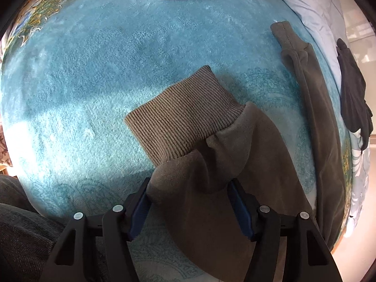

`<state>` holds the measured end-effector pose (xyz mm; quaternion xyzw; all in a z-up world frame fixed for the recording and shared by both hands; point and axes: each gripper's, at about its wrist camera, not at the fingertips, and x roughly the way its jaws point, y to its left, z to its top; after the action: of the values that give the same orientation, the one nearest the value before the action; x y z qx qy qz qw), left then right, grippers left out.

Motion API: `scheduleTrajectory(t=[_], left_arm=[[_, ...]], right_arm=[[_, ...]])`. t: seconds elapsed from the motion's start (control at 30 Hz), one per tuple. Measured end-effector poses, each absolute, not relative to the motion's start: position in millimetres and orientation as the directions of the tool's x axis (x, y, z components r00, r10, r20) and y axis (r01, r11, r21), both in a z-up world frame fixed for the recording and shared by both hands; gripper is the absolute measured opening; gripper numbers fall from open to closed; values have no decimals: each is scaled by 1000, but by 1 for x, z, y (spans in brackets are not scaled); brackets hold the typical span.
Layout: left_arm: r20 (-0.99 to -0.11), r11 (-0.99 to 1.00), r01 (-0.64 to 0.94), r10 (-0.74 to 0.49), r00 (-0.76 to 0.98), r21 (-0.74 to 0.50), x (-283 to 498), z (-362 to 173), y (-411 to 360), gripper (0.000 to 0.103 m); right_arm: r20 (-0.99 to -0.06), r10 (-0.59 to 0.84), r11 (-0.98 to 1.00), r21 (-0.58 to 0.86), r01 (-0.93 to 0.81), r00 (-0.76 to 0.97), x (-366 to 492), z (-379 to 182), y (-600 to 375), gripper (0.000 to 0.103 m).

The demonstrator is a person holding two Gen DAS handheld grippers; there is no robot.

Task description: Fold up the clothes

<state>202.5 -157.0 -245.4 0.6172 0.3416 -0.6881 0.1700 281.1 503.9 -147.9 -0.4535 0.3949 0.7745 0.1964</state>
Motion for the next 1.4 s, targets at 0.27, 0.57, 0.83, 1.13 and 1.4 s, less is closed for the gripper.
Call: scheduleTrajectory(t=[0.27, 0.57, 0.83, 1.13, 1.4], left_arm=[[-934, -650, 671, 243, -260, -356, 214, -244, -168, 29], [-893, -613, 651, 265, -364, -447, 230, -225, -176, 11], [-837, -603, 596, 262, -481, -531, 244, -174, -194, 8], [-870, -598, 639, 246, -428, -484, 236, -155, -203, 8], [-883, -636, 620, 252, -397, -460, 129, -116, -187, 8]], right_arm=[[-828, -193, -448, 552, -703, -526, 312, -193, 519, 55], [-816, -253, -347, 578, -739, -520, 304, -218, 509, 22], [-725, -253, -397, 682, -614, -641, 307, -157, 510, 6], [-740, -298, -439, 667, -601, -603, 312, -143, 489, 6], [-692, -331, -465, 711, -527, -641, 232, -108, 490, 6]])
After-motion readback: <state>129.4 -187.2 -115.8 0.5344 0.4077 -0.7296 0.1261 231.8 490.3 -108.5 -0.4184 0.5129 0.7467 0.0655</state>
